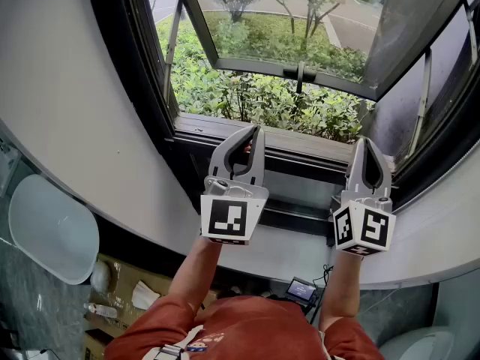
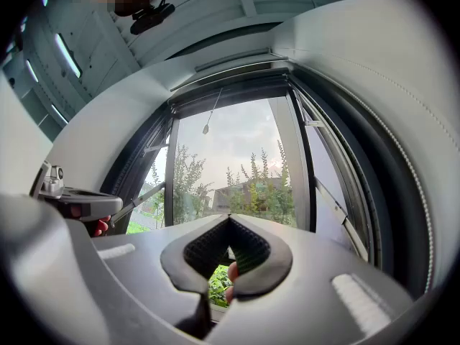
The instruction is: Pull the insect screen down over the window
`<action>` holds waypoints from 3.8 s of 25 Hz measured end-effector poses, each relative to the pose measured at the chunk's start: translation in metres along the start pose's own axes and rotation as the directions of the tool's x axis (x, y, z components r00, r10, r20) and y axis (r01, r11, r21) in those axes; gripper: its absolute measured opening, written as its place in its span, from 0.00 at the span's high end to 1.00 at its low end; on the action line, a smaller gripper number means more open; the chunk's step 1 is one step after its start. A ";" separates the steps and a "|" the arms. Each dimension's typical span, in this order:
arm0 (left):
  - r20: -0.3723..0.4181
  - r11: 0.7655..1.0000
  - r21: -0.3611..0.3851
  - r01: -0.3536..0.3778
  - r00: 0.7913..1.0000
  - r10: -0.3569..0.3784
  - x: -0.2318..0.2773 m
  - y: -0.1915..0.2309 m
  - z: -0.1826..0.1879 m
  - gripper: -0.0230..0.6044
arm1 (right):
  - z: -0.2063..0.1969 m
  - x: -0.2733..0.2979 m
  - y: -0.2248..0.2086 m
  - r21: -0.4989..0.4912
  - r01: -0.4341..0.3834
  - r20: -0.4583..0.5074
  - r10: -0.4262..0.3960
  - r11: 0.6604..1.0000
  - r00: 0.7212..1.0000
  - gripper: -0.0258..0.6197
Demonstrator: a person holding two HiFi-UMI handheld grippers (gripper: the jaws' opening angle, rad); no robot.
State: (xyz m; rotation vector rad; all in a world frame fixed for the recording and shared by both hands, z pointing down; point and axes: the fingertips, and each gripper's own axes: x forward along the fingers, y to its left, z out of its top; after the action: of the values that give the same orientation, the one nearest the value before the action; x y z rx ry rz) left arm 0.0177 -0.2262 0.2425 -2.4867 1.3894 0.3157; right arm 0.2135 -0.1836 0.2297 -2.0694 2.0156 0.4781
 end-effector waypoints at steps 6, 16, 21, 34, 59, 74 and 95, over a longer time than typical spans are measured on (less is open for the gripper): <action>0.001 1.000 0.003 -0.005 1.000 0.005 0.001 0.003 -0.002 0.95 | -0.002 0.002 0.004 -0.002 -0.007 -0.003 0.007 1.000 1.000 0.95; 0.007 1.000 0.016 -0.007 1.000 0.007 0.001 0.004 0.002 0.95 | 0.004 -0.001 0.001 0.014 0.001 0.020 -0.001 1.000 1.000 0.95; 0.021 0.999 0.032 -0.012 1.000 0.012 0.001 0.008 0.011 0.95 | 0.014 0.002 0.001 0.000 -0.002 0.040 0.002 1.000 0.999 0.95; 0.104 0.998 0.068 -0.012 0.995 0.005 0.020 0.018 0.068 0.95 | 0.081 0.022 -0.007 -0.100 0.009 0.163 0.007 0.995 0.987 0.95; 0.381 0.976 0.210 -0.062 0.924 -0.023 0.074 0.045 0.254 0.95 | 0.267 0.093 -0.001 -0.354 0.045 0.411 0.112 0.934 0.905 0.95; 0.463 0.845 0.482 -0.233 0.886 -0.019 0.122 0.055 0.365 0.95 | 0.371 0.143 -0.002 -0.554 0.167 0.456 0.130 0.816 0.880 0.95; 0.467 0.334 0.814 -0.476 0.877 0.110 0.195 0.100 0.466 0.88 | 0.457 0.209 -0.019 -0.798 0.316 0.414 0.086 0.513 0.906 0.91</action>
State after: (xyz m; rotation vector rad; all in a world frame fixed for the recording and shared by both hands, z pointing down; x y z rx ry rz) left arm 0.0070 -0.2720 -0.2705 -1.1530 1.3186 -0.0160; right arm 0.1966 -0.2067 -0.2726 -2.2167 1.4431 2.0471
